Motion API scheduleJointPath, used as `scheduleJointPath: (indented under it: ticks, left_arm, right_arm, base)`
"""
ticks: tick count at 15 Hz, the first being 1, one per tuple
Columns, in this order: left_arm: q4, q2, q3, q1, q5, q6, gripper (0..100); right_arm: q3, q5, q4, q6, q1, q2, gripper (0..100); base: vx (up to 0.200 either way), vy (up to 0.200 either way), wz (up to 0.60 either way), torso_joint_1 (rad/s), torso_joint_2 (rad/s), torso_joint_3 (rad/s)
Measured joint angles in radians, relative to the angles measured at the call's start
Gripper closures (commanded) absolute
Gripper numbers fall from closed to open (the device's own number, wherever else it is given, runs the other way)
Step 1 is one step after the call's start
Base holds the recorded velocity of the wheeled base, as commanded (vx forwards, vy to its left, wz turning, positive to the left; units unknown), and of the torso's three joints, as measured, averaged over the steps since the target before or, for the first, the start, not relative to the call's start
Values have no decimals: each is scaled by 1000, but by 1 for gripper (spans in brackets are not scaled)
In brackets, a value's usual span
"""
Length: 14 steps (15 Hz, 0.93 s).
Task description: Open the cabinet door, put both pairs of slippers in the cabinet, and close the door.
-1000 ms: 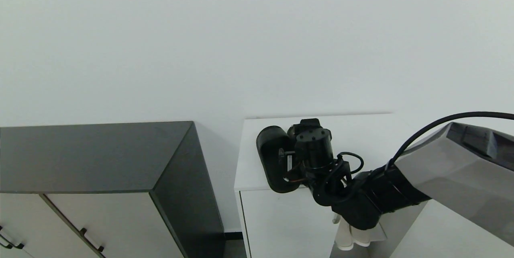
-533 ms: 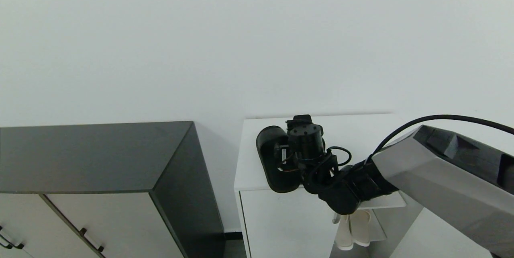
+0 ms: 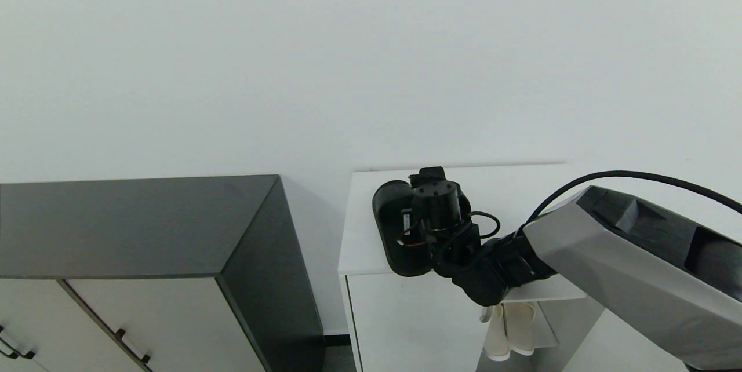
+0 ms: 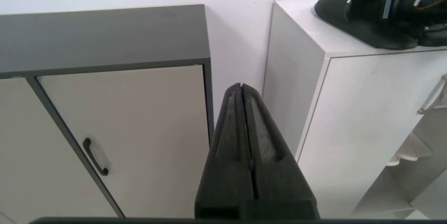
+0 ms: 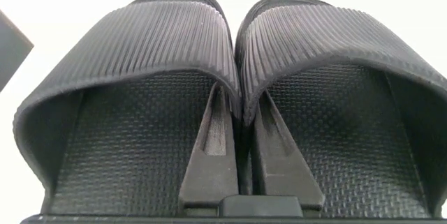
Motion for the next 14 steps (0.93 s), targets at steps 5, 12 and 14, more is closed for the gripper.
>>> scheduleJointPath:
  ticks: [5,12,14]
  left_arm:
    - [0,0,0,0,0,0,100]
    - [0,0,0,0,1,-1,100]
    - [0,0,0,0,0,0,100]
  right_arm:
    - [45,-3,0,-10,19,-30,100]
    - [441,112,-8,-29,112,-347,100]
    - [609,151,-46,-28,131,-455,100]
  base:
    - [0,0,0,0,0,0]
    - [0,0,0,0,0,0]
    - [0,0,0,0,0,0]
